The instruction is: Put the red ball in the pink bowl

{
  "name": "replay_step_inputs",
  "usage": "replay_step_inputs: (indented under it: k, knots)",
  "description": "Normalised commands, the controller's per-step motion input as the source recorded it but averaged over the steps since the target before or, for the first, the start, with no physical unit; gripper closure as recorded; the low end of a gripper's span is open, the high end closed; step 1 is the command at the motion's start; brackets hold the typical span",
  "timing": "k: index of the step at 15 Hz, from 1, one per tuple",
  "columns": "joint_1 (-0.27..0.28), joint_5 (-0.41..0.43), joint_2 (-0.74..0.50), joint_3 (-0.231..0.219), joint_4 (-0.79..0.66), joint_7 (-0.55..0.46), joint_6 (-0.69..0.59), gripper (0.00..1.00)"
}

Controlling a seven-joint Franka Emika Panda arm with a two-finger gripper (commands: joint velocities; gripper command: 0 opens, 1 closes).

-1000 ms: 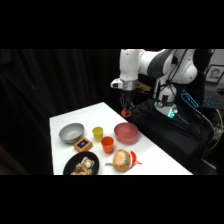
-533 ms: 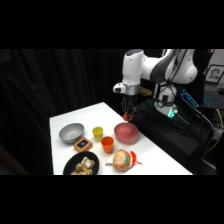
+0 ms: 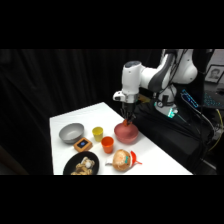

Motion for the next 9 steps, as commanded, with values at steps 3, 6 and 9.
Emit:
replay_step_inputs:
  k: [3,6,9]
  knots:
    - [0.001,0.087,0.26,-0.003,0.08,-0.14,0.26,0.98]
    - [-0.007,0.037,0.28,-0.02,0.13,-0.11,0.22,0.98]
    - [-0.009,-0.002,0.29,-0.047,0.17,-0.08,0.18,0.98]
